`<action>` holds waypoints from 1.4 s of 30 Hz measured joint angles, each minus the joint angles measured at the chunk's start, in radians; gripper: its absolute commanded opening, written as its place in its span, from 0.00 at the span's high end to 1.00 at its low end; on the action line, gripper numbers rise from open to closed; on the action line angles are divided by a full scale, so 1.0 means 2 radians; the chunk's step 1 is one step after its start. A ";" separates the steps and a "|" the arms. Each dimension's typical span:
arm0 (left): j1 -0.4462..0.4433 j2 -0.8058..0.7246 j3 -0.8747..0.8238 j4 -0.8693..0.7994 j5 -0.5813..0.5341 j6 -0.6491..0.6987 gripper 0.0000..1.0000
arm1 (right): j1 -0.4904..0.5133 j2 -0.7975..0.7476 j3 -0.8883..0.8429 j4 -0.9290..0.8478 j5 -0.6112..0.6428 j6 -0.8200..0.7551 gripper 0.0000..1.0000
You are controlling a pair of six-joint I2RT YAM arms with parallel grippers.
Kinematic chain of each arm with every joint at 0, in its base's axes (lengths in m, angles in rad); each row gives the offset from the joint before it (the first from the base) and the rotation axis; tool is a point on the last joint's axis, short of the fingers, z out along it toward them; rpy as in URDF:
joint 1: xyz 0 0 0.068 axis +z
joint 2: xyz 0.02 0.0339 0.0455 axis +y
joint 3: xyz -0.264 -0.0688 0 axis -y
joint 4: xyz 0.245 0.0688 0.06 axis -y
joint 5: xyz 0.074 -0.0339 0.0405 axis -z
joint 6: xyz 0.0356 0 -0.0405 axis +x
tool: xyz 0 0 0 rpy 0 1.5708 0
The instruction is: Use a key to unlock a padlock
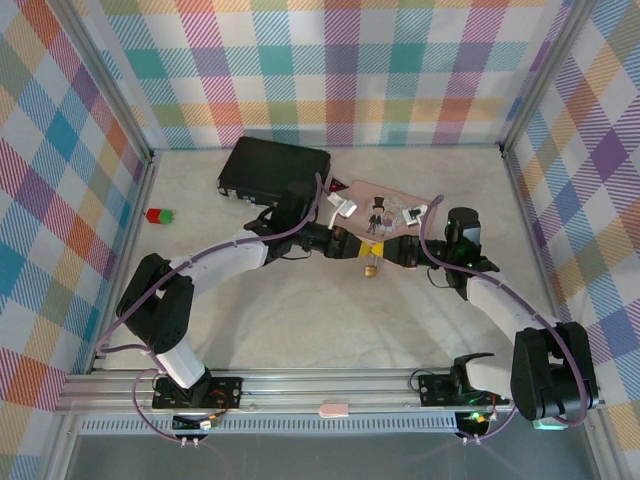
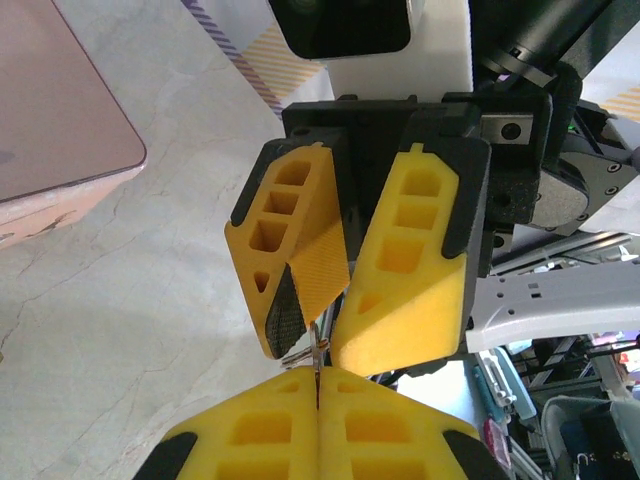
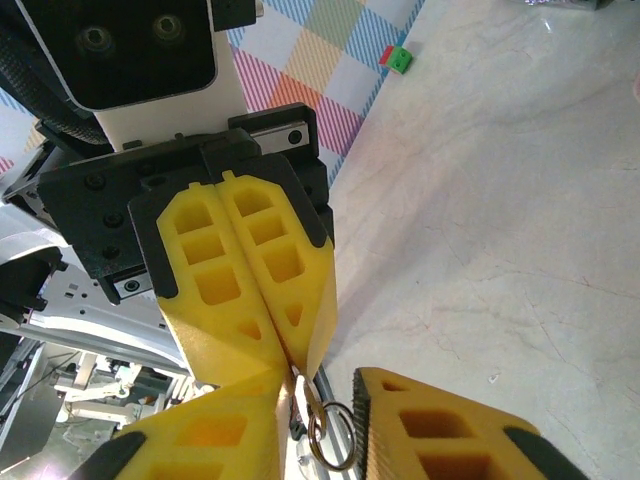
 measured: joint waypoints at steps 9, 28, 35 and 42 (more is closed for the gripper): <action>0.001 0.000 -0.001 0.009 0.002 -0.014 0.90 | 0.001 0.005 0.000 0.017 -0.003 0.008 1.00; 0.017 0.022 -0.128 0.179 -0.227 -0.146 0.26 | 0.001 -0.064 -0.039 -0.058 0.186 -0.051 1.00; -0.048 0.131 -0.100 0.192 -0.284 -0.160 0.27 | 0.001 -0.123 -0.052 -0.099 0.280 -0.088 1.00; -0.070 0.154 -0.050 0.184 -0.310 -0.155 0.27 | 0.001 -0.161 -0.081 -0.105 0.302 -0.117 1.00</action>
